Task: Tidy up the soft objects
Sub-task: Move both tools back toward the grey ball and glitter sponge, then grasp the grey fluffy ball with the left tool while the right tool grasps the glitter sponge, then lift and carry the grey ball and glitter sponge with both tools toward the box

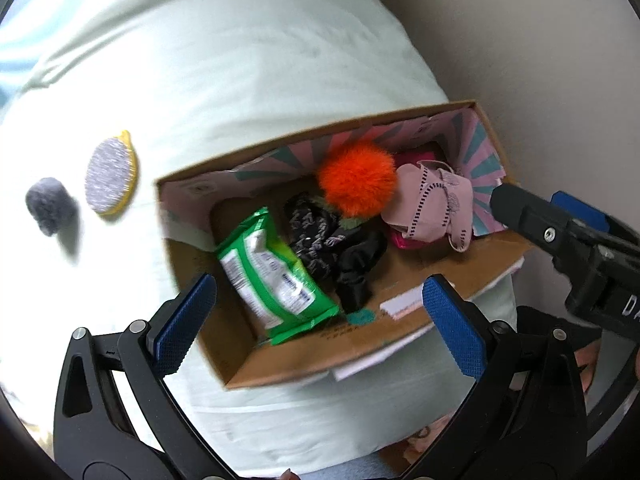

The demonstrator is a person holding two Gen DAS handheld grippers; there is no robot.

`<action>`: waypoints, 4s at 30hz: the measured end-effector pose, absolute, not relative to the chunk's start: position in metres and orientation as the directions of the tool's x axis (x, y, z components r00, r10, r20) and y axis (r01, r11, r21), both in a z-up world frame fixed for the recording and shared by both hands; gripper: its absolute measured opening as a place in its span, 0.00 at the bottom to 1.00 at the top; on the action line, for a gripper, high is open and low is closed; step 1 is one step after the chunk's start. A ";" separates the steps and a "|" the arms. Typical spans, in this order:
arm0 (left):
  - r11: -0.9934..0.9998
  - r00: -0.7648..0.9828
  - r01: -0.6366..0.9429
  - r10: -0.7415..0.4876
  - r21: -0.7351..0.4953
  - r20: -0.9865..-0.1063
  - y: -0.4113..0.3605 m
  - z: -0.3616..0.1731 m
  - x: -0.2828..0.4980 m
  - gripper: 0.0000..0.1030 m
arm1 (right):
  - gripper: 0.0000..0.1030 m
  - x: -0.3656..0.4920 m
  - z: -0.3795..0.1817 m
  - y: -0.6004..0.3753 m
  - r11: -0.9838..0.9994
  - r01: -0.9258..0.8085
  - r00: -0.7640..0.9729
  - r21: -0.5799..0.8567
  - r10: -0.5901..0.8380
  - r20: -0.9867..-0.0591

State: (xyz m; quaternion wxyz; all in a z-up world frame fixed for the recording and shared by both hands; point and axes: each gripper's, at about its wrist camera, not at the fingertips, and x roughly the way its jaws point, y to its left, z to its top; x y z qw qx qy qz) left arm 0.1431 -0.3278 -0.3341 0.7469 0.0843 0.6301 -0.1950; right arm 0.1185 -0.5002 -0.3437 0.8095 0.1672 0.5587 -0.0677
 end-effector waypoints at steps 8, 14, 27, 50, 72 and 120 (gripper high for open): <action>0.921 0.282 0.367 -0.245 -0.131 -0.928 -0.257 -0.246 0.119 1.00 | 1.00 0.095 -0.259 -0.455 0.971 0.199 0.446 0.135 0.033 -0.894; 0.945 0.404 0.295 -0.259 -0.143 -0.877 -0.180 -0.188 0.106 1.00 | 1.00 0.076 -0.193 -0.393 0.991 0.100 0.533 0.087 0.020 -0.846; 0.981 0.612 0.150 -0.190 -0.124 -0.767 -0.006 -0.114 0.064 1.00 | 1.00 0.049 -0.128 -0.255 0.994 -0.067 0.652 0.090 0.112 -0.750; 0.950 0.561 0.298 -0.257 -0.097 -0.787 0.084 -0.225 0.181 1.00 | 1.00 0.150 -0.208 -0.155 0.997 0.000 0.687 0.080 0.058 -0.725; 0.937 0.445 0.345 -0.218 -0.058 -0.869 0.032 -0.487 0.323 0.98 | 1.00 0.324 -0.462 -0.152 0.994 0.020 0.498 0.107 0.083 -0.863; 0.951 0.526 0.306 -0.214 -0.051 -0.823 0.064 -0.361 0.254 0.56 | 0.41 0.236 -0.350 -0.127 0.990 -0.058 0.612 0.133 0.140 -0.778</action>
